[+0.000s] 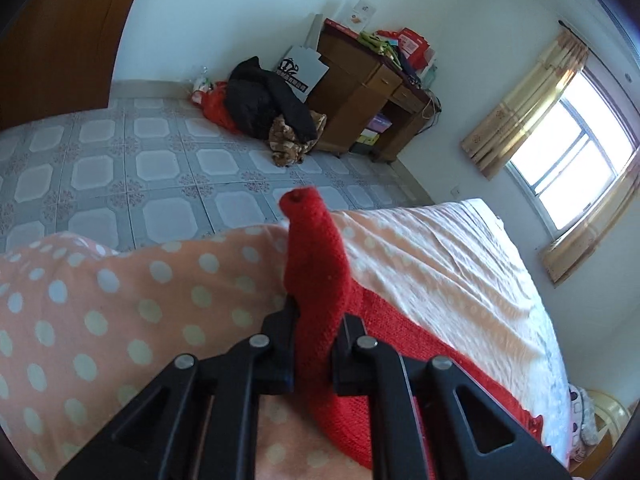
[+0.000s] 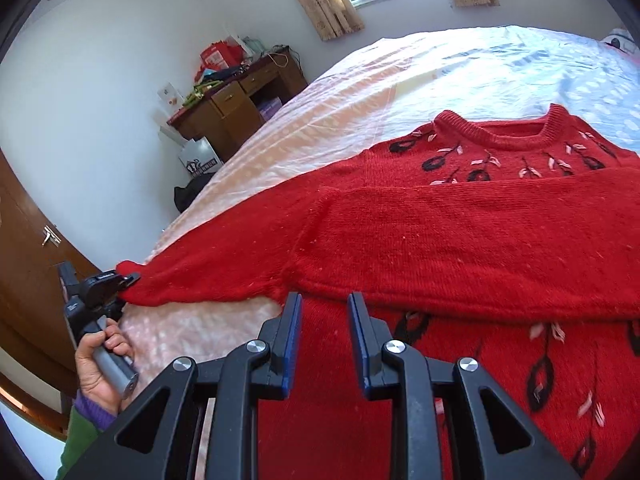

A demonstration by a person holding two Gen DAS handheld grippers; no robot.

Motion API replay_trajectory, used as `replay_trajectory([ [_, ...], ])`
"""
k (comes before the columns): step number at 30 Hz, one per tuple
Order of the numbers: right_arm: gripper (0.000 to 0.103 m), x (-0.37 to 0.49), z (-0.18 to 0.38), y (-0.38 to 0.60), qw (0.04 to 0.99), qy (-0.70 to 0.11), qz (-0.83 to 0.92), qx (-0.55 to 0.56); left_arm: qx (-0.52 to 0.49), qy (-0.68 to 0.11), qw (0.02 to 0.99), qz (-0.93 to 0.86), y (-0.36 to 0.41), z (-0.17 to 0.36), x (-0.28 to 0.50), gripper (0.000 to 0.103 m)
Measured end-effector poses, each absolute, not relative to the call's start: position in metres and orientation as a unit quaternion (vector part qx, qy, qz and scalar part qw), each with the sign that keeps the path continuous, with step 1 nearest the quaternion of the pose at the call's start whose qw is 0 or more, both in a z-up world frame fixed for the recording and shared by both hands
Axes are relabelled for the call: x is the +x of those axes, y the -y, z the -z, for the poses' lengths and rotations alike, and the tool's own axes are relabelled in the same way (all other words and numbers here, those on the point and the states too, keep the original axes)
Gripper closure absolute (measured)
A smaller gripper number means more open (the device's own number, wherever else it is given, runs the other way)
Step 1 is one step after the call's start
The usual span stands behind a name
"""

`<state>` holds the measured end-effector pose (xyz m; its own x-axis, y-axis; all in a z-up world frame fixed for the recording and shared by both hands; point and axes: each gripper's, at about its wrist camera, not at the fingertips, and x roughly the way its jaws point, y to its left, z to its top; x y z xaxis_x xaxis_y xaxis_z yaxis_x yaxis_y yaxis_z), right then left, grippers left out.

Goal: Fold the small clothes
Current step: 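Grasp the other red sleeve cuff with the left tool, then fold the held sleeve across the sweater body with the left tool, release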

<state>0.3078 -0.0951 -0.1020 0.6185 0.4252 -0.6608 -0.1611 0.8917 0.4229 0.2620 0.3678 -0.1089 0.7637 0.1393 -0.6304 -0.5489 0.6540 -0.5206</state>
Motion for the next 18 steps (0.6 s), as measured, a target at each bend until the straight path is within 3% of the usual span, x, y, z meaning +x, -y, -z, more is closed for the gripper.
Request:
replay_trajectory([
  [6, 0.079, 0.298, 0.092, 0.114, 0.89, -0.389, -0.154, 0.182, -0.287, -0.262, 0.899, -0.204, -0.332, 0.071, 0.268, 0.093],
  [14, 0.078, 0.28, 0.088, 0.16, 0.898, -0.378, -0.094, 0.206, -0.159, -0.215, 0.961, -0.075, -0.2, 0.003, 0.283, 0.093],
  [18, 0.07, 0.271, 0.088, 0.191, 0.895, -0.377, -0.068, 0.229, -0.126, -0.213, 0.969, 0.005, -0.121, -0.007, 0.288, 0.093],
])
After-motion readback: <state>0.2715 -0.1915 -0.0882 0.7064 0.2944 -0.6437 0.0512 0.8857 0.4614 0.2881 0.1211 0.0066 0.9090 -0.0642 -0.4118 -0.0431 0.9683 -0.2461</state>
